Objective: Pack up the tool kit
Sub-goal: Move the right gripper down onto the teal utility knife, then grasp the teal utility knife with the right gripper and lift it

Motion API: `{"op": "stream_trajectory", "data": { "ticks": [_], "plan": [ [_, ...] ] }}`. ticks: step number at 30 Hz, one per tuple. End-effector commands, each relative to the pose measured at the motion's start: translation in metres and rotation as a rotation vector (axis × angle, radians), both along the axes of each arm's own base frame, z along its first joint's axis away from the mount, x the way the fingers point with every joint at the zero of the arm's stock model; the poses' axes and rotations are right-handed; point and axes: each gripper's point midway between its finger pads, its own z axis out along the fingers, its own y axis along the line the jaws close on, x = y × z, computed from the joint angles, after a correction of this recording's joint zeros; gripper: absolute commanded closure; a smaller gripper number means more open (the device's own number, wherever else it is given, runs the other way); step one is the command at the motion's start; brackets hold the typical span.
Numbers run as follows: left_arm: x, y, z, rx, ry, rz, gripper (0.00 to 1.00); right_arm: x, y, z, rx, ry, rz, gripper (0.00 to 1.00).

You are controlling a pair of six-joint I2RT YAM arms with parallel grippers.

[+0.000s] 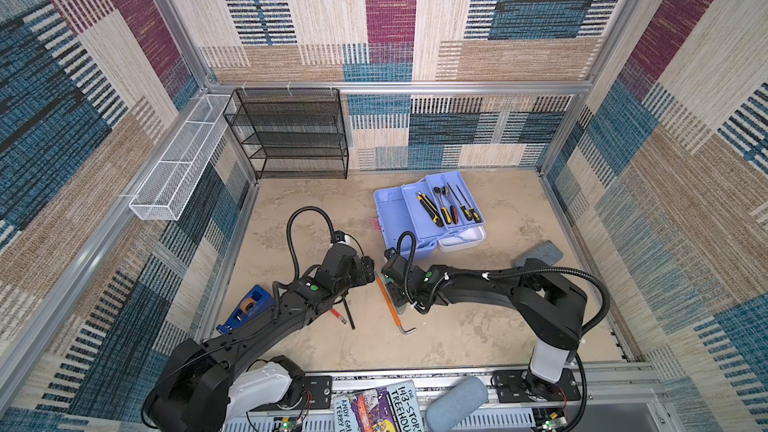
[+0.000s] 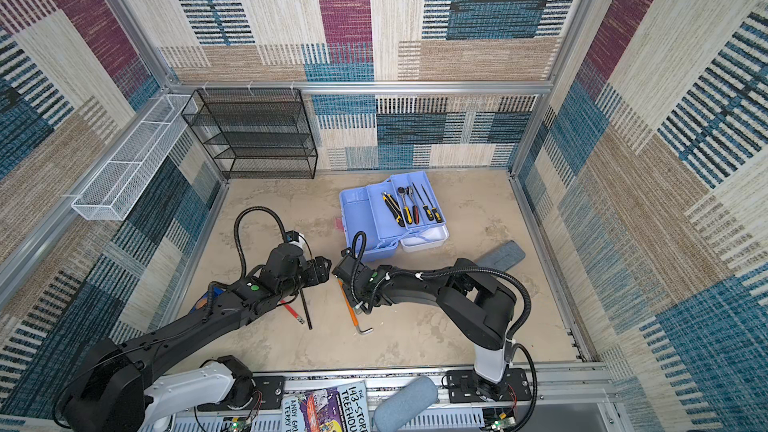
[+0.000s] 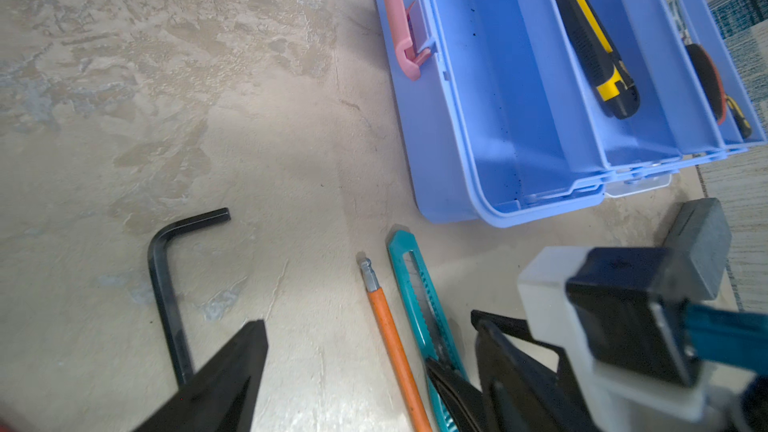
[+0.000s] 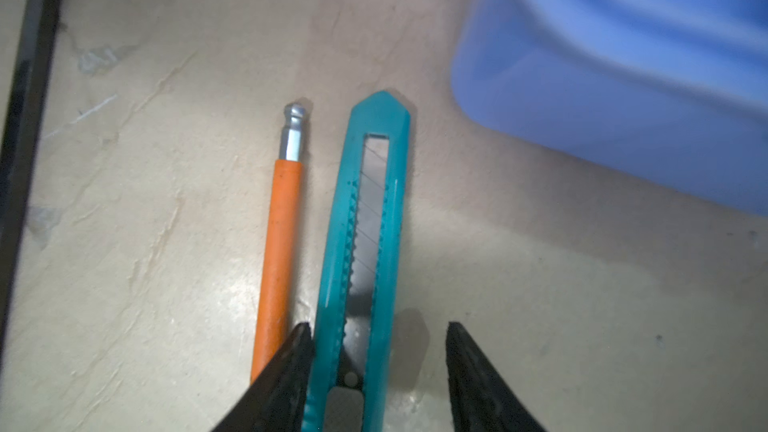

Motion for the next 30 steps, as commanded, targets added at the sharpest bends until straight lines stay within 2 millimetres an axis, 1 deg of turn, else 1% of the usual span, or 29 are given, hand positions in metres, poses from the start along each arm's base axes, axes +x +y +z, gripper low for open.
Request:
{"op": "stream_trajectory", "data": {
  "ticks": [1,5,8,11,13,17,19,23,30],
  "plan": [
    [0.002,0.002,0.000,-0.007,-0.002,0.022,0.18,0.000,-0.004,-0.004,-0.036,0.003,0.002,0.51],
    [0.002,0.002,0.000,-0.007,-0.003,0.023,0.18,-0.002,-0.002,-0.006,-0.043,0.012,0.023,0.51],
    [0.002,0.001,-0.001,-0.008,-0.001,0.023,0.18,-0.002,0.000,-0.007,-0.042,0.020,0.030,0.47],
    [0.001,0.002,-0.003,-0.007,0.003,0.023,0.18,-0.003,-0.002,-0.012,-0.061,0.024,0.041,0.47],
    [0.001,0.002,-0.003,-0.006,0.002,0.023,0.18,-0.002,-0.001,-0.013,-0.065,0.023,0.050,0.49],
    [0.001,0.002,-0.002,-0.007,0.002,0.027,0.18,-0.002,0.002,-0.015,-0.067,0.023,0.062,0.59],
    [0.001,0.002,-0.002,-0.009,0.001,0.027,0.18,-0.002,0.001,-0.019,-0.074,0.027,0.064,0.60],
    [0.002,0.003,-0.001,0.001,-0.001,0.025,0.18,-0.004,-0.004,-0.023,-0.090,0.030,0.060,0.67],
    [0.003,0.000,-0.001,-0.011,0.001,0.021,0.18,-0.004,-0.017,-0.020,-0.101,0.004,0.026,0.70]
  ]
}}
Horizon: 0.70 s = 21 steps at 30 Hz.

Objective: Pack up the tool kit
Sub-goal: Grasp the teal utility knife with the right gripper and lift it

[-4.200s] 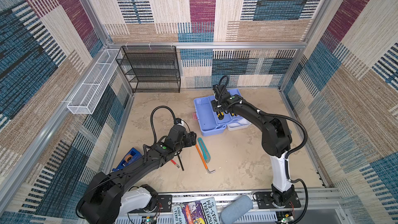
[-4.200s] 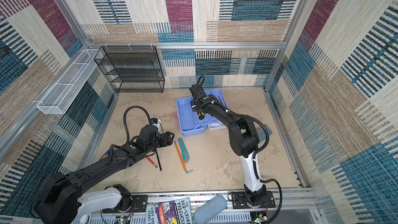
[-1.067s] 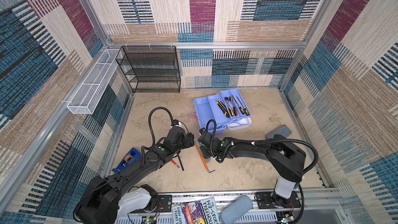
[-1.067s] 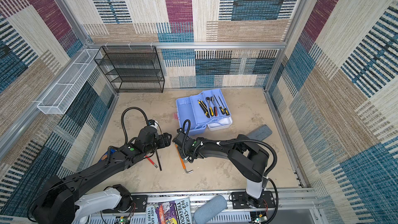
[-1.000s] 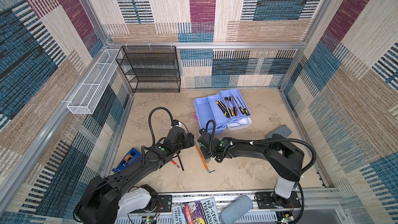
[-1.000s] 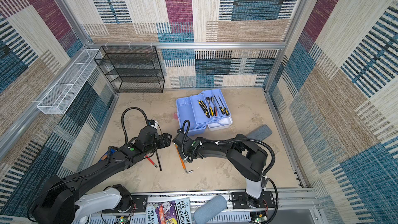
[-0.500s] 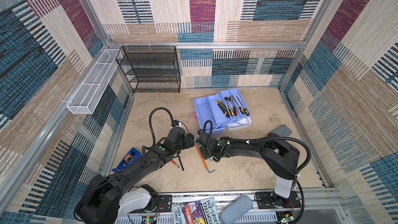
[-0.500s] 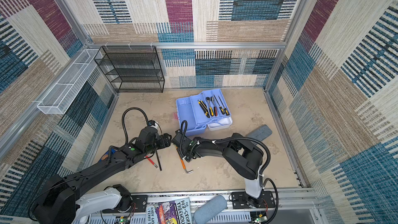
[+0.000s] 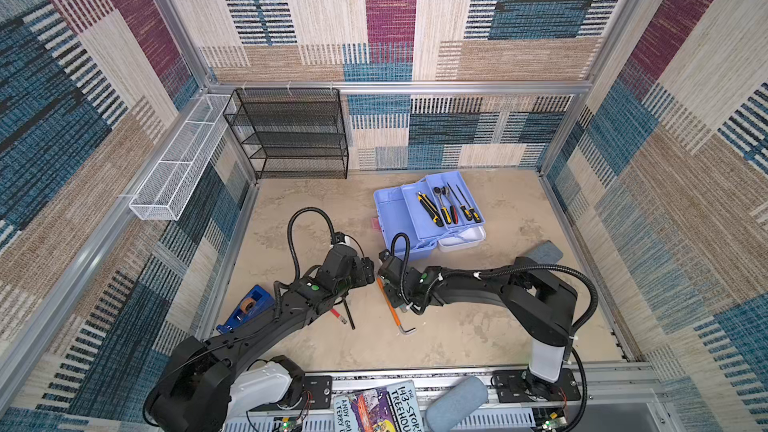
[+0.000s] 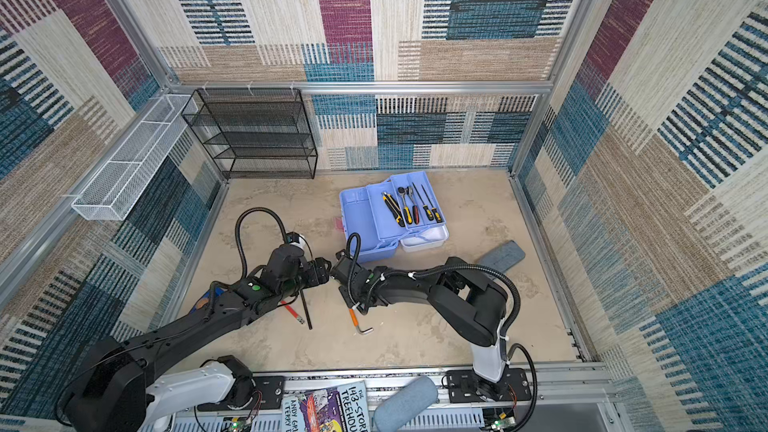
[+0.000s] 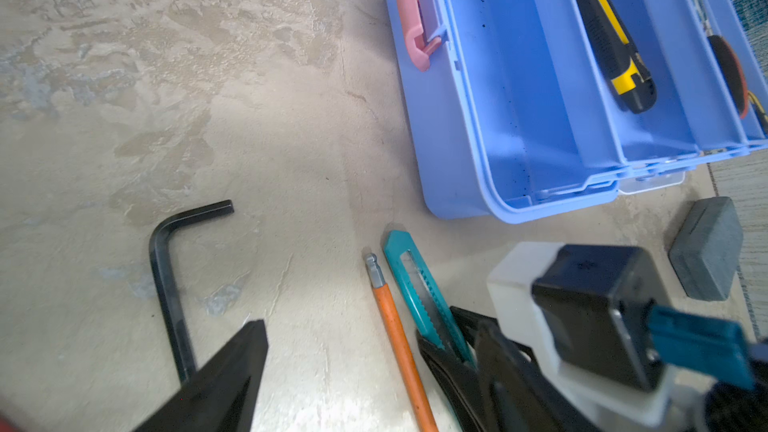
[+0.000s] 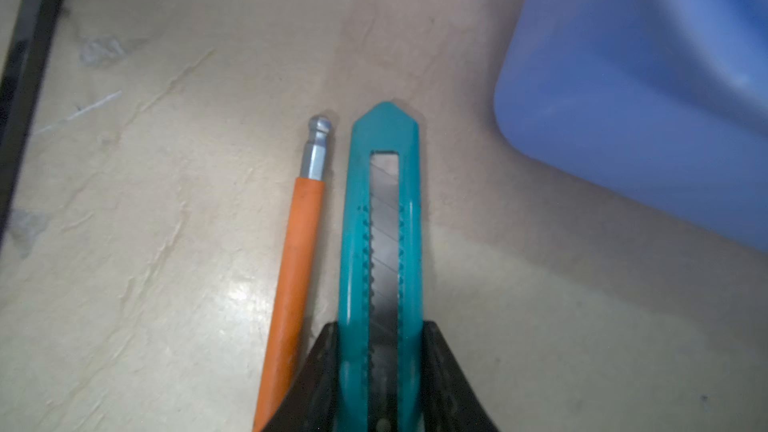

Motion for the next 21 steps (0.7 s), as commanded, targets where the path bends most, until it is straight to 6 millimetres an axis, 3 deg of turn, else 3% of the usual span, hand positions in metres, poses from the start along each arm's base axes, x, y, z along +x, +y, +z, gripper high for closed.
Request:
{"op": "stream_trajectory", "data": {
  "ticks": [1,10,21],
  "plan": [
    [0.004,-0.002,0.005,-0.014,-0.017,0.009,0.18,-0.008,-0.023,-0.011,-0.087,0.027,-0.025,0.71],
    [0.008,-0.010,0.009,-0.012,-0.011,-0.026,0.19,0.000,-0.030,0.012,0.004,-0.011,-0.090,0.73],
    [0.007,-0.008,0.008,-0.010,-0.009,-0.019,0.19,0.010,-0.059,0.026,0.048,-0.032,-0.155,0.74]
  ]
}}
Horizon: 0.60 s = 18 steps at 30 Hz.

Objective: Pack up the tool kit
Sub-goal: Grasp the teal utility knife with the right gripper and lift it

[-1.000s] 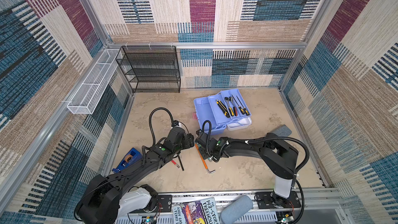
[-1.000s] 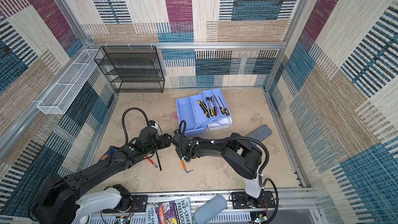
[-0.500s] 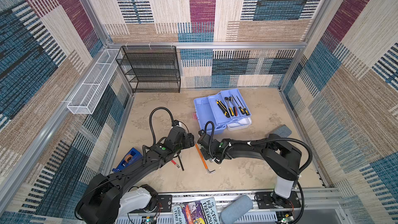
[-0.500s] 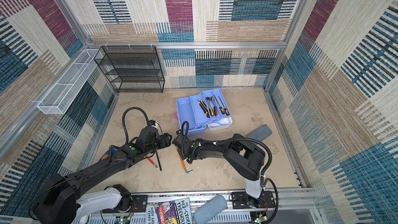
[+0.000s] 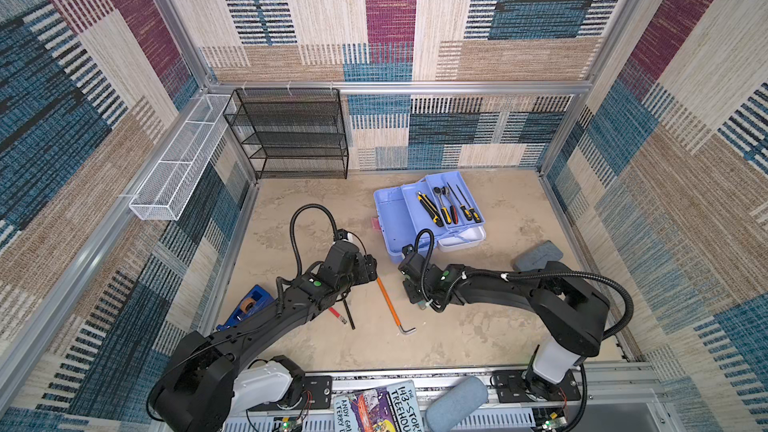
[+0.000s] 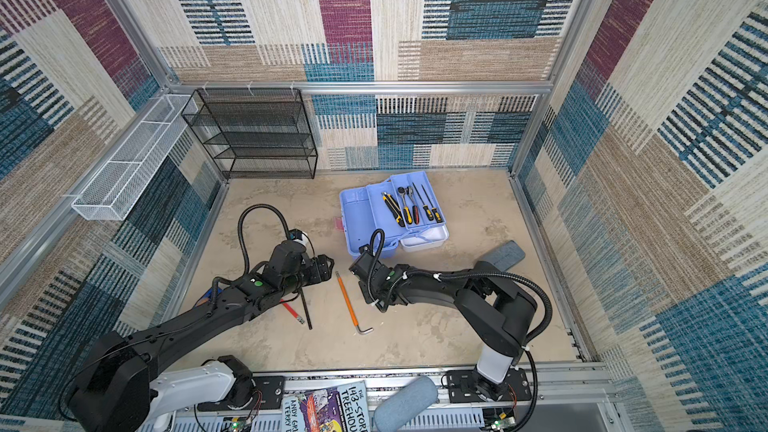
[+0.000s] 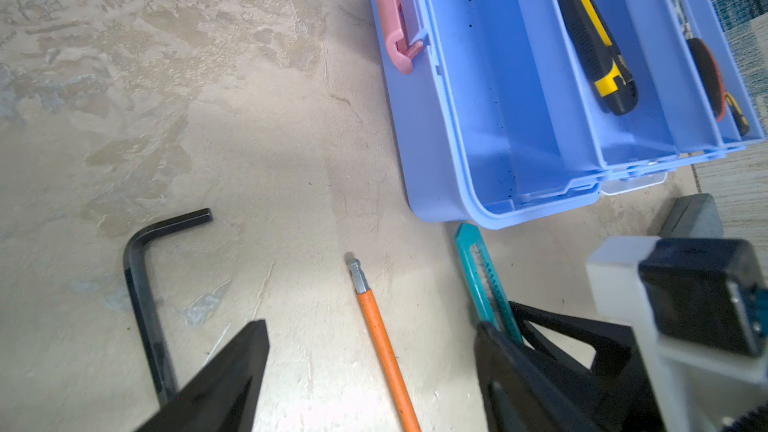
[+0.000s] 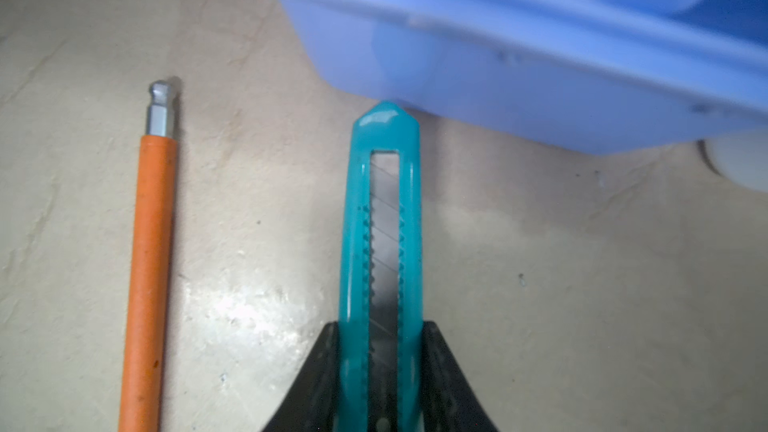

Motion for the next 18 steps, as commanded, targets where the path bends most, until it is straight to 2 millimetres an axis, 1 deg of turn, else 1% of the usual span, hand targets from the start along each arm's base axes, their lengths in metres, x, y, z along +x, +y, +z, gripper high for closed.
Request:
{"op": "stream_trajectory", "data": {
  "ticks": [1,8,11,14,18],
  "plan": [
    [0.001,0.001,0.002,0.008,-0.014,0.001,0.19,0.004,-0.003,0.010,0.045,-0.025,-0.020,0.74],
    [0.002,0.000,0.002,0.003,-0.015,0.001,0.19,0.010,-0.034,0.021,0.056,-0.057,-0.054,0.73],
    [0.003,-0.001,0.002,-0.001,-0.013,-0.002,0.19,0.013,-0.043,0.026,0.059,-0.070,-0.072,0.73],
    [0.003,-0.002,0.000,-0.001,-0.008,-0.005,0.19,0.015,-0.040,0.034,0.081,-0.084,-0.069,0.73],
    [0.004,-0.003,0.001,-0.002,-0.009,-0.006,0.19,0.018,-0.028,0.047,0.138,-0.096,-0.045,0.73]
  ]
}}
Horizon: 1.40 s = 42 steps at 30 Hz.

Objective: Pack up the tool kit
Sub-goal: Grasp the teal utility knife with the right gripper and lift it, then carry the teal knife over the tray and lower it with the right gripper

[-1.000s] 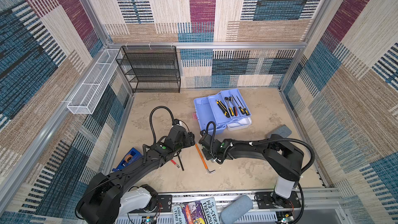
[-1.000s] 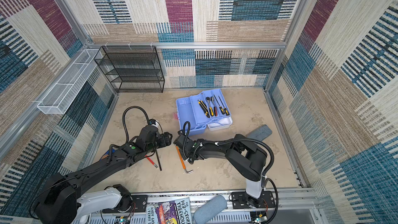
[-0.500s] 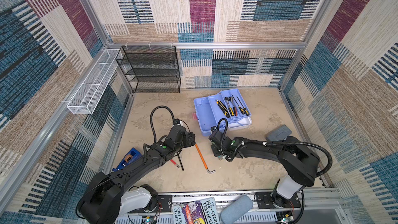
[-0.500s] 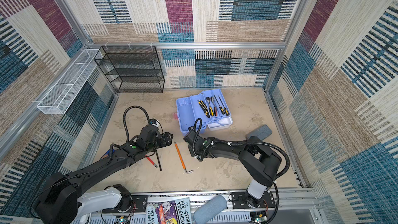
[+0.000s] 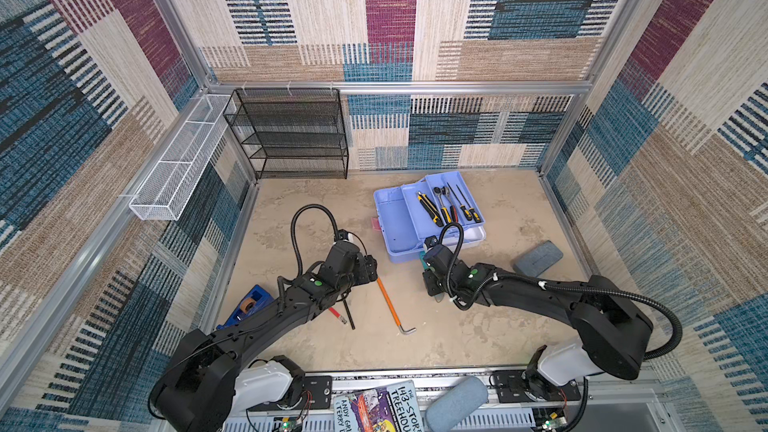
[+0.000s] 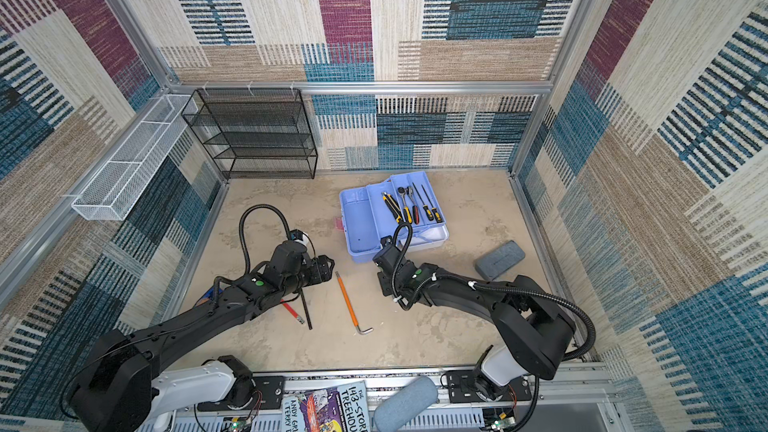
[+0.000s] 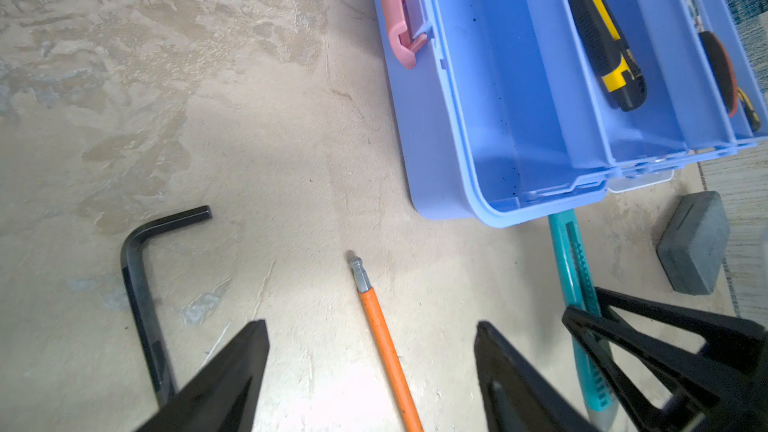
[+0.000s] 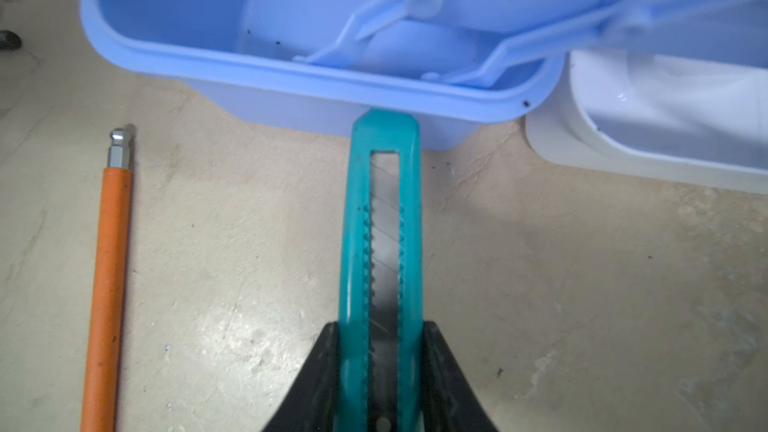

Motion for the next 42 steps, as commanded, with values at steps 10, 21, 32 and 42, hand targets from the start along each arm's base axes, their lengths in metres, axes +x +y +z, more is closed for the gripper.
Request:
{"op": "stream_trajectory", "data": {
  "ticks": [10,21,32,42],
  "plan": [
    [0.004,-0.002,0.006,-0.005,-0.022,-0.002,0.19,0.019,0.040,0.059,0.161,-0.089,0.075,0.74],
    [0.004,-0.002,0.005,-0.001,-0.020,-0.004,0.19,0.018,0.038,0.060,0.136,-0.075,0.077,0.75],
    [0.005,-0.002,0.007,0.000,-0.024,-0.005,0.19,0.042,0.039,0.104,0.168,-0.177,0.051,0.74],
    [0.005,-0.004,0.005,-0.012,-0.021,-0.007,0.19,0.118,-0.003,0.127,0.123,-0.246,-0.119,0.73]
  ]
}}
